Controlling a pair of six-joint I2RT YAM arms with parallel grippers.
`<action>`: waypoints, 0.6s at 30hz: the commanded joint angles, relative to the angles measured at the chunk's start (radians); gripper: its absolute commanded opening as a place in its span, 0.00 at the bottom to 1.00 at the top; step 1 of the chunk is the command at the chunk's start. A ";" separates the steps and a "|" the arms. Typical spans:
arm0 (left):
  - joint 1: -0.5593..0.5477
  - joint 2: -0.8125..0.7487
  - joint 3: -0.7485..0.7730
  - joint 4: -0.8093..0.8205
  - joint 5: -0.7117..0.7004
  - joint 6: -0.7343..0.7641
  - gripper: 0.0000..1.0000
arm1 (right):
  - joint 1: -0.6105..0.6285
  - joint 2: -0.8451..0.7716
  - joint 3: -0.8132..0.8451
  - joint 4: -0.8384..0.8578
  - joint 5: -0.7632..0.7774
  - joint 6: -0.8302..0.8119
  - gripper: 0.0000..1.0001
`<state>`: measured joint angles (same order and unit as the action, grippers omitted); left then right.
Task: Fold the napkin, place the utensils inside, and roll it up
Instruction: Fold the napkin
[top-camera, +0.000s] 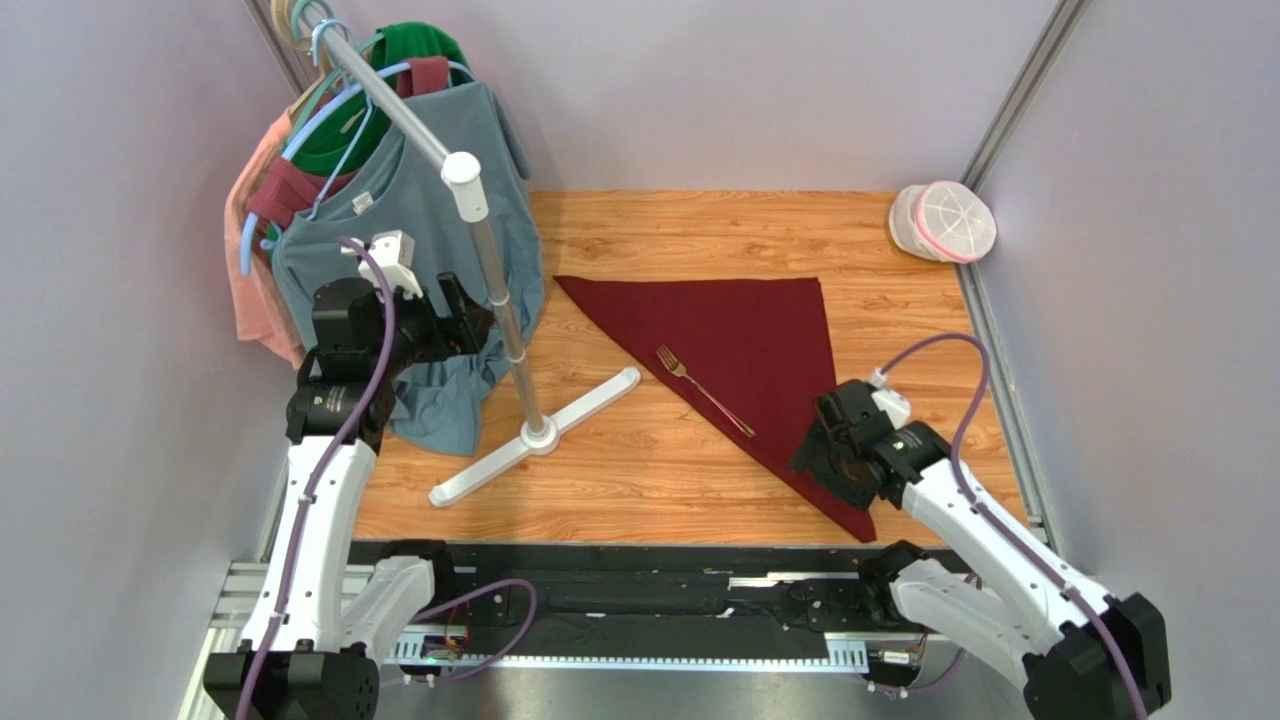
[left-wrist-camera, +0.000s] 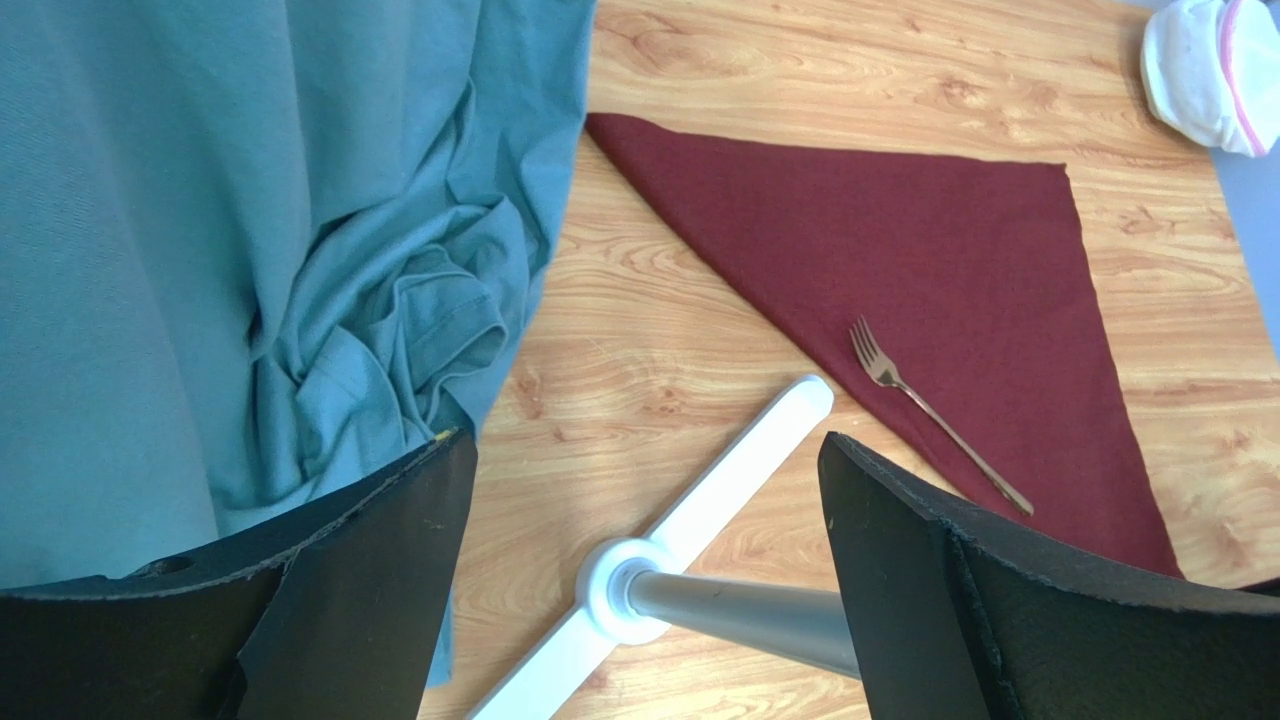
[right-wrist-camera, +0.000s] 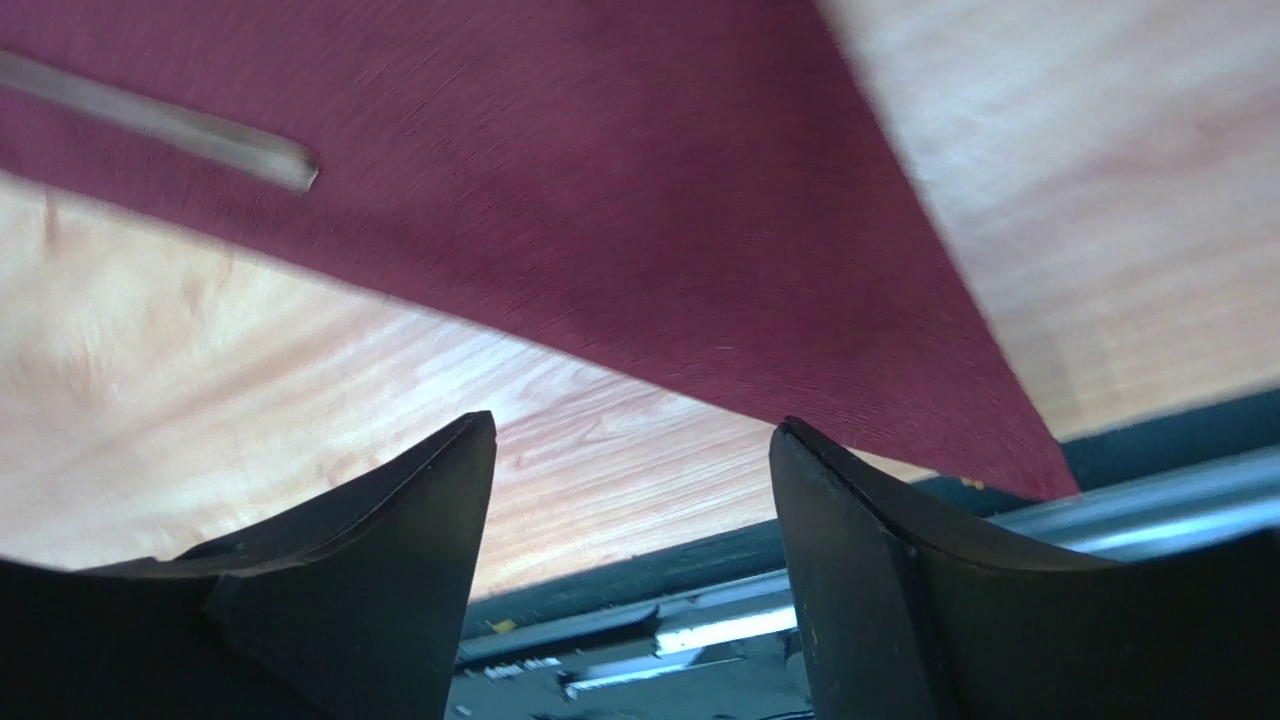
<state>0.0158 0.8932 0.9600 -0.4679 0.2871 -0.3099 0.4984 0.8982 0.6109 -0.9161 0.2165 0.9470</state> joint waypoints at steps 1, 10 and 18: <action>0.004 0.007 0.006 0.025 0.043 -0.021 0.93 | -0.087 -0.067 -0.005 -0.089 0.070 0.229 0.73; 0.004 0.023 0.009 0.014 0.052 -0.028 0.93 | -0.176 0.051 -0.023 -0.196 -0.014 0.449 0.74; 0.004 0.039 0.011 0.011 0.064 -0.031 0.92 | -0.233 0.024 -0.013 -0.214 0.073 0.424 0.72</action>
<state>0.0158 0.9272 0.9600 -0.4721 0.3305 -0.3325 0.2951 0.9474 0.5869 -1.1042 0.2371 1.3430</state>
